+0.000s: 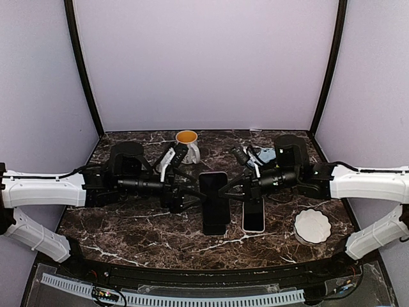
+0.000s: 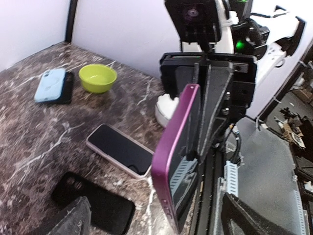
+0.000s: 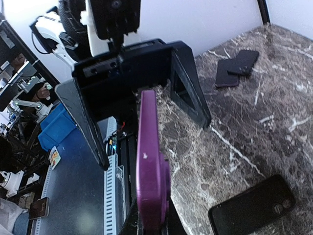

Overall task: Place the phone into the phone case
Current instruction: Pass from the left arm to the right, then install the phone into the phone case.

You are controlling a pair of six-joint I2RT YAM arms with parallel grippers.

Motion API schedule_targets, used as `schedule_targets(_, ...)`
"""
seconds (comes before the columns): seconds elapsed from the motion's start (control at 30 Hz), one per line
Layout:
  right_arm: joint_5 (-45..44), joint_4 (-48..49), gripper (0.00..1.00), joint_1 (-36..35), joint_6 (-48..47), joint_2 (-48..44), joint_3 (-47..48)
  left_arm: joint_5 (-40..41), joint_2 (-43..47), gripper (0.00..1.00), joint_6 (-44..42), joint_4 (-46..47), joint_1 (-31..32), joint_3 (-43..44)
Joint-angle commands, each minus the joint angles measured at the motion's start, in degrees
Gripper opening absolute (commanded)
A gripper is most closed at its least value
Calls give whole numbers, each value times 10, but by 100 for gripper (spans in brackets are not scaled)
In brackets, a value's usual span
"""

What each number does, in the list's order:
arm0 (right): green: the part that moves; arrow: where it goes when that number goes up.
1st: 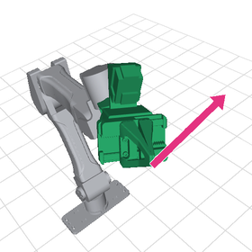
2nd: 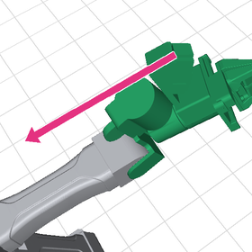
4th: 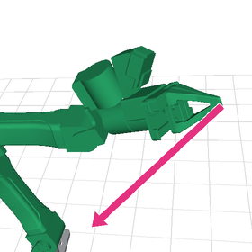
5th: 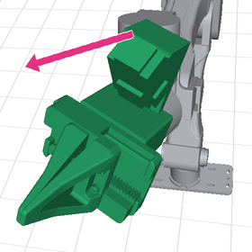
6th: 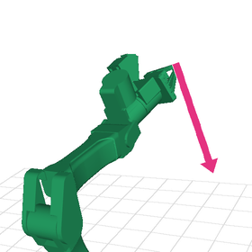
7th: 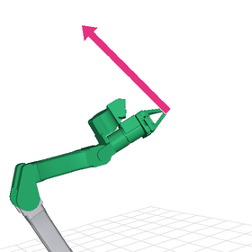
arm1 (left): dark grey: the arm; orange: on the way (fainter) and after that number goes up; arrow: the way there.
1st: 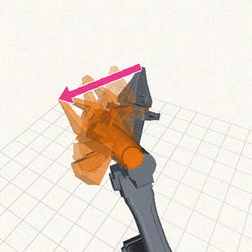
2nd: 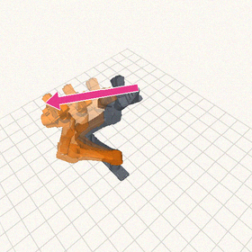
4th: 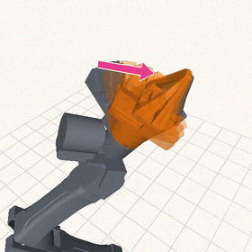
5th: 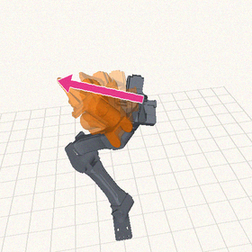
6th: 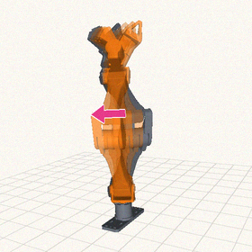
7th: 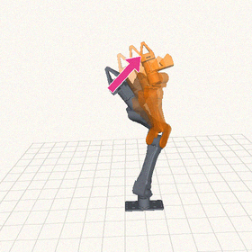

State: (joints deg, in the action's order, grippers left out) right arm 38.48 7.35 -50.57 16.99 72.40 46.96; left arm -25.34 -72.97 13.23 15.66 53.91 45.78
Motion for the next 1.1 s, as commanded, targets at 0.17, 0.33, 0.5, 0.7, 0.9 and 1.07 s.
schedule_targets(0.17, 30, 100, 0, 58, 14, 109, -20, 157, -42, 99, -2, -80, -6, -45)
schedule_targets(0.33, 50, 134, 0, 80, 25, 177, -10, 182, -107, 87, 1, -99, -10, -46)
schedule_targets(0.5, 65, 216, 0, 94, 63, 220, -30, 179, -160, 75, -20, -120, -10, -31)
schedule_targets(0.7, 86, 269, 0, 96, 104, 274, -29, 144, -213, 62, -37, -146, -11, 3)
schedule_targets(0.9, 94, 267, 0, 96, 104, 290, -40, 133, -235, 60, -32, -140, -11, 14)
schedule_targets(1.07, 92, 268, 0, 97, 101, 304, -40, 122, -246, 59, -32, -142, -11, 23)
